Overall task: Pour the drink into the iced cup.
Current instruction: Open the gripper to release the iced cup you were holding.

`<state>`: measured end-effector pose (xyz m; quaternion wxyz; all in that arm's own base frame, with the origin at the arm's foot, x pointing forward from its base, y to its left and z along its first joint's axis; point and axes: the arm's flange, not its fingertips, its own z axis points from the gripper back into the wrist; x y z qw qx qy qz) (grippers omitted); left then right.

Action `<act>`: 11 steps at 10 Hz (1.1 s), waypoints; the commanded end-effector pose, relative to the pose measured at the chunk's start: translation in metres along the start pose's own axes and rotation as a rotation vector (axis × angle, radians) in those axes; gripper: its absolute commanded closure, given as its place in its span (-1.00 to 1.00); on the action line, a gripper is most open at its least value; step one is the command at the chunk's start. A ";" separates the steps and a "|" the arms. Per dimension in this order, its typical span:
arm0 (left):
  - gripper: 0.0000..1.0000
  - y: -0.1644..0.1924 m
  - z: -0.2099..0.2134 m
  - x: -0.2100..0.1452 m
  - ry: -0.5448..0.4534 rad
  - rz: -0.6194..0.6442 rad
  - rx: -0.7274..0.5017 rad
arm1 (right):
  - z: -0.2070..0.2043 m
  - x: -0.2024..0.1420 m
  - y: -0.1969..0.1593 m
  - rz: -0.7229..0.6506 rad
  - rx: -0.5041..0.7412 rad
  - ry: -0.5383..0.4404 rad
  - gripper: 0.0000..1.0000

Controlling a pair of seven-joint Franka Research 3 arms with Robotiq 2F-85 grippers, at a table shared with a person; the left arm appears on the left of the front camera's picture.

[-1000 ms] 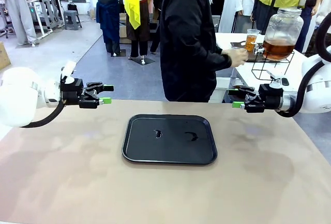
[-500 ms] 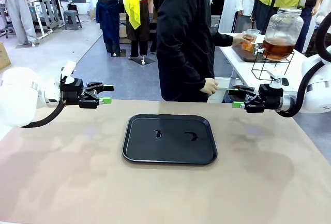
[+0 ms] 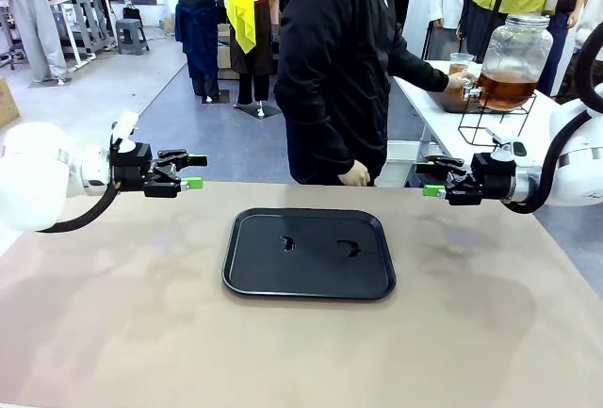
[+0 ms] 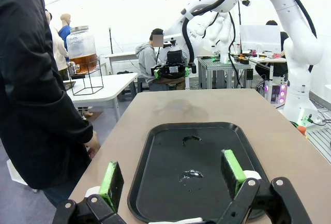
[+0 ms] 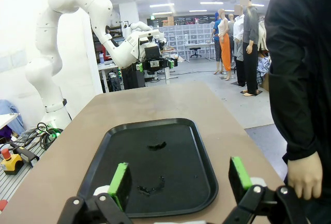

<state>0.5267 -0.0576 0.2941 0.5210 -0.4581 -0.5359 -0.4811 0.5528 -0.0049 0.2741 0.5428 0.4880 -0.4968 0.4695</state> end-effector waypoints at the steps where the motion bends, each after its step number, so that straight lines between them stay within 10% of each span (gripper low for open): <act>1: -1.00 0.001 -0.001 0.003 -0.003 0.005 0.000 | -0.002 0.004 0.000 0.003 0.004 0.000 -1.00; 11: -1.00 0.001 -0.001 0.003 -0.003 0.005 0.000 | -0.002 0.004 0.000 0.003 0.004 0.000 -1.00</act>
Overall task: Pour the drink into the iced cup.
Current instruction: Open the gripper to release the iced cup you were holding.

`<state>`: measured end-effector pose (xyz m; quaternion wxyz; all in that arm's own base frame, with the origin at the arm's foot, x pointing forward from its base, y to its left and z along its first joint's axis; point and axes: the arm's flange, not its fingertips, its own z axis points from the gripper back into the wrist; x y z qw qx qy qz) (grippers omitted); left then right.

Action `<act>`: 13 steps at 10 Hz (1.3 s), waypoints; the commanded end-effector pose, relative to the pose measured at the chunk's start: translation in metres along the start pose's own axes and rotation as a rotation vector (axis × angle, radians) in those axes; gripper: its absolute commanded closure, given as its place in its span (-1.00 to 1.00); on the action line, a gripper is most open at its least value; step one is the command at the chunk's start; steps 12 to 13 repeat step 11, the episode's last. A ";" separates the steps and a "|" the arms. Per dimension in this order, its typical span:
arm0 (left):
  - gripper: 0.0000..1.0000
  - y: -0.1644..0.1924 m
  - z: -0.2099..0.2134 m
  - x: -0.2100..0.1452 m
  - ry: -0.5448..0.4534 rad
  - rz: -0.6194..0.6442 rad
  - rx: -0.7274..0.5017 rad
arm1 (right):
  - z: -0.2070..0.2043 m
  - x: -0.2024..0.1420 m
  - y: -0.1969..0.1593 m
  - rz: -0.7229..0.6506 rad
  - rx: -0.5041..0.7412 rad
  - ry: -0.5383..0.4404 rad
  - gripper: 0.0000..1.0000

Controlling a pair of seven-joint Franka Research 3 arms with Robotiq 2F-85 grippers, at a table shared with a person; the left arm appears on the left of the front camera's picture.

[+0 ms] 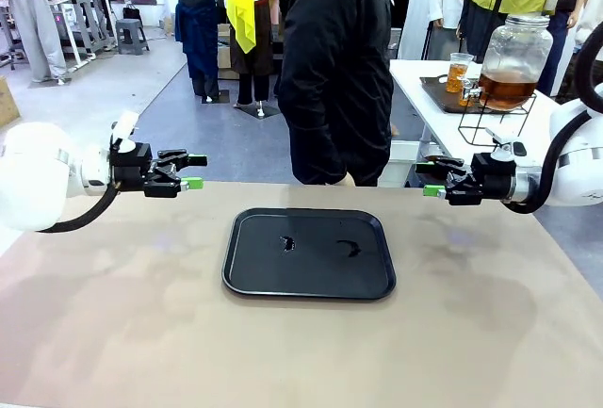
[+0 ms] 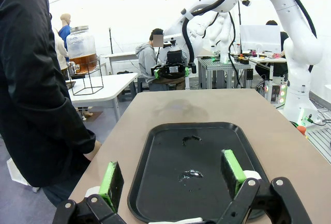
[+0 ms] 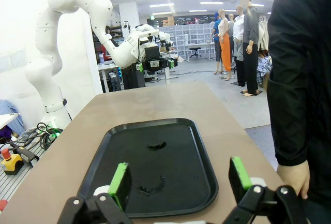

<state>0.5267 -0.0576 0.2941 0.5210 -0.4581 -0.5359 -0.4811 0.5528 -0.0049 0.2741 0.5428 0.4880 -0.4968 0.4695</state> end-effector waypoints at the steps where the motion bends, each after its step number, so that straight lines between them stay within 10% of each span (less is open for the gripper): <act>1: -1.00 0.001 -0.001 0.003 -0.003 0.005 0.000 | -0.002 0.004 0.000 0.003 0.004 0.000 -1.00; 13: -1.00 0.001 -0.001 0.003 -0.003 0.005 0.000 | -0.002 0.004 0.000 0.003 0.004 0.000 -1.00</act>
